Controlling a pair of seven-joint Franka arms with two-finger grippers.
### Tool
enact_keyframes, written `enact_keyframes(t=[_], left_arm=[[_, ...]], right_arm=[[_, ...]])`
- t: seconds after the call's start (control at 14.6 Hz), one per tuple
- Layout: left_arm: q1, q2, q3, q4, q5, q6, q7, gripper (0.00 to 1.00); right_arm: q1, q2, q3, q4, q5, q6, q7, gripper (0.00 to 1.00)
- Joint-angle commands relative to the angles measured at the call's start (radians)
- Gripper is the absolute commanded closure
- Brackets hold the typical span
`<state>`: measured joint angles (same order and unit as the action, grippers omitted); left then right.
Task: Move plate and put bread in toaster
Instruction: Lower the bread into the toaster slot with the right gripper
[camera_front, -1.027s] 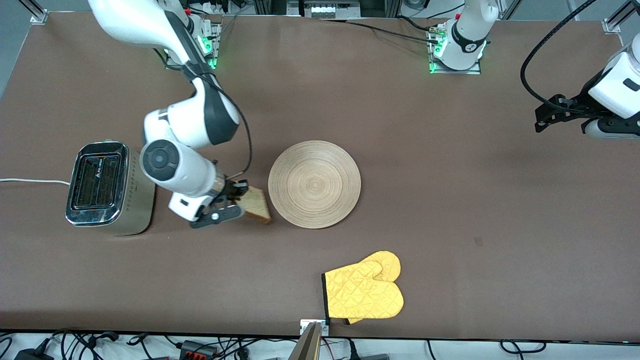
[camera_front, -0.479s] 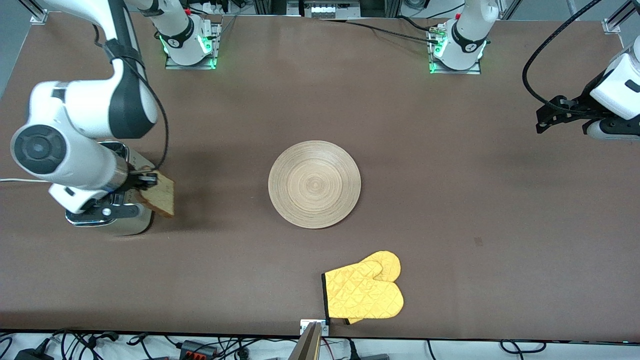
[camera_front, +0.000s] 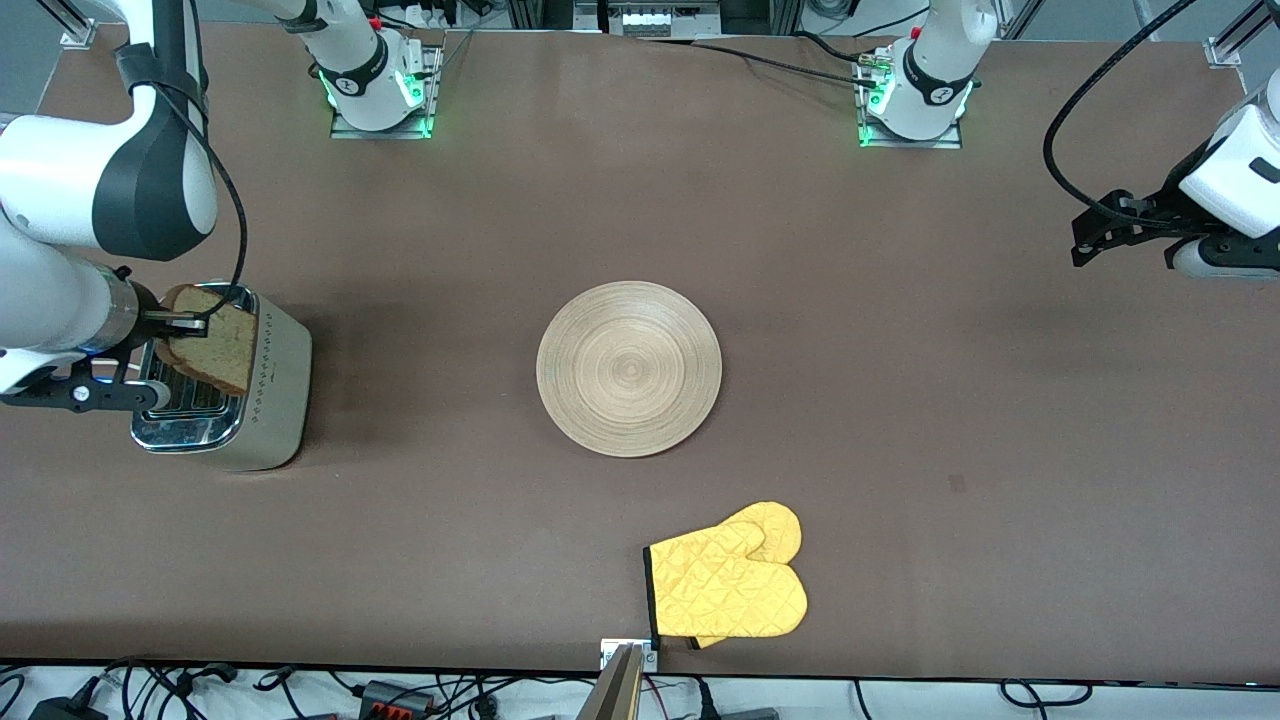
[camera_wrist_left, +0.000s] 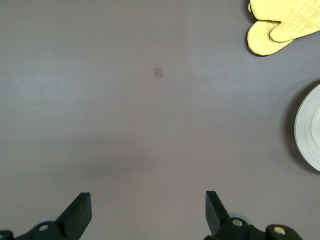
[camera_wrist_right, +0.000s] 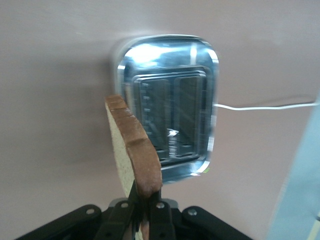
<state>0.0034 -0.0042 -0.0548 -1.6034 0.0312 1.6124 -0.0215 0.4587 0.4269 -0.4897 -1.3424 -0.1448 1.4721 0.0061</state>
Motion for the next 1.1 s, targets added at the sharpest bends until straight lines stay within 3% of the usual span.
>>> enact_keyframes(t=[0.0, 1.03], left_arm=[[0.001, 0.015, -0.007, 0.033, -0.004, -0.011, 0.008, 0.00], [0.003, 0.015, -0.007, 0.031, -0.005, -0.015, 0.008, 0.00]], right_arm=[[-0.008, 0.038, -0.006, 0.009, -0.056, -0.018, -0.009, 1.00], [-0.041, 0.098, -0.003, -0.004, -0.067, 0.051, -0.008, 1.00]])
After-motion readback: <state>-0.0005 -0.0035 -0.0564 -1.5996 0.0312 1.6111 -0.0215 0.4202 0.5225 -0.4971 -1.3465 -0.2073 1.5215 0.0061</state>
